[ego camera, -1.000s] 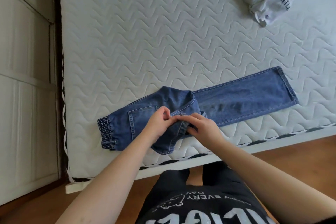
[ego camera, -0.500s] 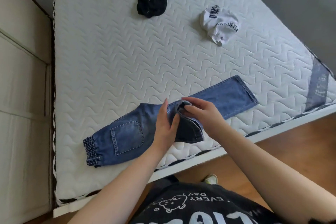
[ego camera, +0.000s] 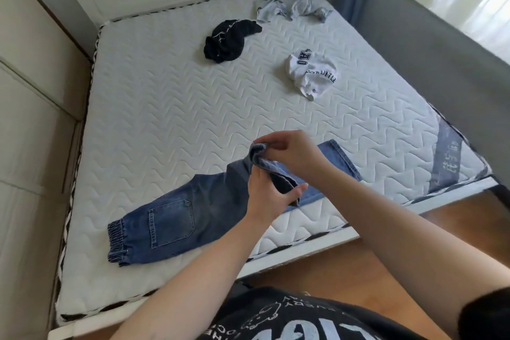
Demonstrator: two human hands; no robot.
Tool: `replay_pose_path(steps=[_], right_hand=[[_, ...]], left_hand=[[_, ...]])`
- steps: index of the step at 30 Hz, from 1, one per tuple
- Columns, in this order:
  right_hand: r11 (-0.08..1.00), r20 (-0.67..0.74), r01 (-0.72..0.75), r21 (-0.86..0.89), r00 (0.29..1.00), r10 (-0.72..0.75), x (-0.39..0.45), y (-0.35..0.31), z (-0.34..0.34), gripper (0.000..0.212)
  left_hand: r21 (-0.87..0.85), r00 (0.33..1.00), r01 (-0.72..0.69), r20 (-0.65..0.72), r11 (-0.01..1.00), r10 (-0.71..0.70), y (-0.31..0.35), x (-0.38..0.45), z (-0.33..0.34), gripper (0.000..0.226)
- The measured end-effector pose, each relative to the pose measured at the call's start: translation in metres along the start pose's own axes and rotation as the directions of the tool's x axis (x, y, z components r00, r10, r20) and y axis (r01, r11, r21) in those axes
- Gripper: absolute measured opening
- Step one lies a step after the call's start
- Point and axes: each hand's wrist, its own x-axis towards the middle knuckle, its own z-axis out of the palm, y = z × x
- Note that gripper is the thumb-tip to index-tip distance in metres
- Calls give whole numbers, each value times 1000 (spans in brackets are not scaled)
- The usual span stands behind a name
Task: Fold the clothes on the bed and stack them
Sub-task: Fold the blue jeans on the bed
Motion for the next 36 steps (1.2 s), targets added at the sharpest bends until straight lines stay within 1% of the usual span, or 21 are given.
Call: replay_pose_path(steps=[2,3,4,6,7,9,10,12,14,17,19,20,21,23,24,26,28,30,33,36], right_hand=[[1000,-16,2,19,1000,-2,7,-5,-2,22],[1000,-17,1,21,1000,0,10,-6,-2,19],[1000,-20,2,-3,1000,-2,14,-7,-1,17],[996,-54,0,-89,999,-5,22,-5,6,14],[994,-91,-12,-105,996,2,25,-2,9,12],[995,-169,-49,-92,985,33,31,4,13,8],[993,-209,-74,-96,977,53,34,8,14,7],[985,-268,-129,-118,959,93,38,21,13,2],[976,-285,-164,-145,951,118,38,35,12,11],[962,-299,-248,-112,932,206,35,56,12,18],[946,-336,-302,-118,908,248,34,68,11,21],[936,-362,-325,-133,895,260,34,73,10,26],[927,-389,-348,-142,880,271,34,78,8,32],[911,-426,-381,-161,859,284,33,85,4,41],[905,-433,-393,-163,853,293,31,88,2,41],[900,-423,-414,-139,846,324,27,95,-3,38],[895,-393,-428,-129,850,350,19,101,-7,35],[894,-370,-429,-127,857,359,11,108,-11,30],[883,-373,-459,-99,840,394,3,121,-22,15],[869,-424,-489,-73,804,417,-1,139,-39,12]], left_hand=[[-2,1000,-11,15,1000,11,1,3,-5,88],[18,1000,-16,23,1000,16,0,4,-9,86],[5,1000,-6,30,1000,6,-3,5,-12,82],[-103,996,88,32,991,-85,-10,6,-24,57],[-144,989,147,26,979,-145,-14,6,-31,43],[-176,974,226,10,958,-228,-28,11,-46,20],[-169,972,232,0,958,-236,-36,15,-55,13],[-61,983,182,-16,981,-183,-53,28,-73,16],[50,992,127,-5,991,-127,-66,46,-93,16],[77,998,56,-2,995,-56,-75,79,-119,15],[93,1000,-17,26,995,15,-75,103,-131,11],[86,996,-65,65,994,60,-73,114,-135,12],[68,986,-113,127,991,104,-69,123,-138,19],[55,948,-207,258,977,187,-62,141,-139,38],[60,926,-253,303,966,224,-60,149,-136,40],[65,912,-297,314,953,263,-54,162,-128,31],[84,920,-301,288,950,266,-46,176,-117,20],[103,914,-306,309,947,262,-38,188,-104,14],[56,893,-310,360,949,270,-21,202,-79,19],[22,863,-333,411,943,295,-1,215,-48,19]])
